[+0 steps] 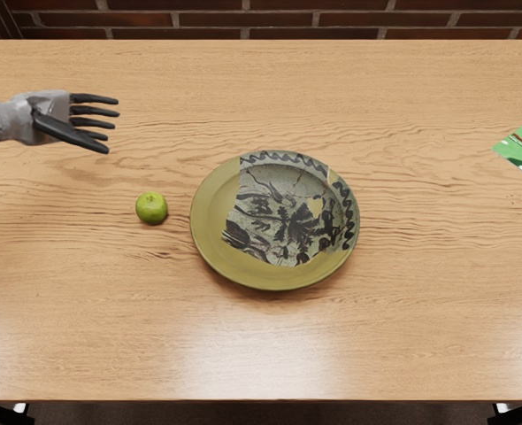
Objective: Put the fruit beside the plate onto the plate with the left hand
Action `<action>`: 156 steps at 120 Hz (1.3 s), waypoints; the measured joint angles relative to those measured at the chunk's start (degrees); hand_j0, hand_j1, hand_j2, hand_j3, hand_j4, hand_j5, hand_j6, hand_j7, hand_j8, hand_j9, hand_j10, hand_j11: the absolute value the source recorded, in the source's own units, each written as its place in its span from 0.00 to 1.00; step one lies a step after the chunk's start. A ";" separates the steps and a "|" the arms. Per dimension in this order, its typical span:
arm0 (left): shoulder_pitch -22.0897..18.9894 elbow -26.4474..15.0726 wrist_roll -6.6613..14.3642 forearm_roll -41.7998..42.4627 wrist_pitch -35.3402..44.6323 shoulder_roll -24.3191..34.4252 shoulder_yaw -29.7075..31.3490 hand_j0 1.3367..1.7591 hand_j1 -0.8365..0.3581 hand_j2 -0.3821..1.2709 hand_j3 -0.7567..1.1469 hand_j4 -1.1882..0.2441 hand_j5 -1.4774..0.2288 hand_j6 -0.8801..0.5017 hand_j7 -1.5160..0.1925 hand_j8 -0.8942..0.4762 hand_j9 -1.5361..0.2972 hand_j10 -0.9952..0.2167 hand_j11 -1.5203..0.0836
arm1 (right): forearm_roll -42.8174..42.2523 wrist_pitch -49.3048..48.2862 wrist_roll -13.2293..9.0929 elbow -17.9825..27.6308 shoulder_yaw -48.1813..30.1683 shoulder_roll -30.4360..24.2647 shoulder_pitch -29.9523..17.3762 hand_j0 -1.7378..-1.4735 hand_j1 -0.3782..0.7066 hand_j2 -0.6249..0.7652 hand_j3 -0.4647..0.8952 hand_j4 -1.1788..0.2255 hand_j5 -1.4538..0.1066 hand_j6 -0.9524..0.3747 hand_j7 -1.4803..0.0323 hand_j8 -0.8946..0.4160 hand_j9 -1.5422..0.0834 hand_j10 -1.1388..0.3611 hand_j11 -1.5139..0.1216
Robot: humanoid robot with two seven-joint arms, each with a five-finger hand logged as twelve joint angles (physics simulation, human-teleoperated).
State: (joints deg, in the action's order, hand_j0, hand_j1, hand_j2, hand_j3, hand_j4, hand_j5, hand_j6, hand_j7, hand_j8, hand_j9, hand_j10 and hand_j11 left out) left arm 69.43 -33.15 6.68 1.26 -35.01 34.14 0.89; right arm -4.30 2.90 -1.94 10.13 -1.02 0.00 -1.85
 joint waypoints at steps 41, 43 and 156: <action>9.37 -2.67 0.58 -17.74 0.00 0.08 0.05 0.76 0.75 0.26 0.40 0.66 0.68 0.46 0.70 0.47 0.66 0.62 0.75 | -0.27 0.00 -0.40 0.06 -0.04 0.00 -0.10 0.30 0.06 0.45 0.34 0.82 0.91 0.70 0.96 0.66 0.93 0.74 0.91; 9.79 -2.72 1.01 -19.02 0.00 0.12 0.06 0.76 0.75 0.26 0.40 0.66 0.68 0.46 0.70 0.47 0.66 0.62 0.75 | -0.27 0.00 -0.40 0.06 -0.04 0.00 -0.10 0.30 0.06 0.45 0.34 0.82 0.91 0.70 0.96 0.66 0.93 0.74 0.91; 40.95 -41.35 7.83 -19.02 33.00 -4.53 47.81 0.76 0.75 0.26 0.40 0.66 0.68 0.46 0.70 0.47 0.66 0.62 0.75 | -0.27 0.00 -0.44 0.06 -0.05 0.00 -0.10 0.30 0.06 0.45 0.34 0.82 0.91 0.70 0.96 0.66 0.93 0.74 0.91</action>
State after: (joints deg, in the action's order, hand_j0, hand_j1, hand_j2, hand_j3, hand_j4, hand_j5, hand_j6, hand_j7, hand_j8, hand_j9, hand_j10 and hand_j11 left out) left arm 110.38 -74.50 14.51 -17.76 -2.01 29.62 48.70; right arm -4.57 2.90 -2.37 10.20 -1.07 0.00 -1.95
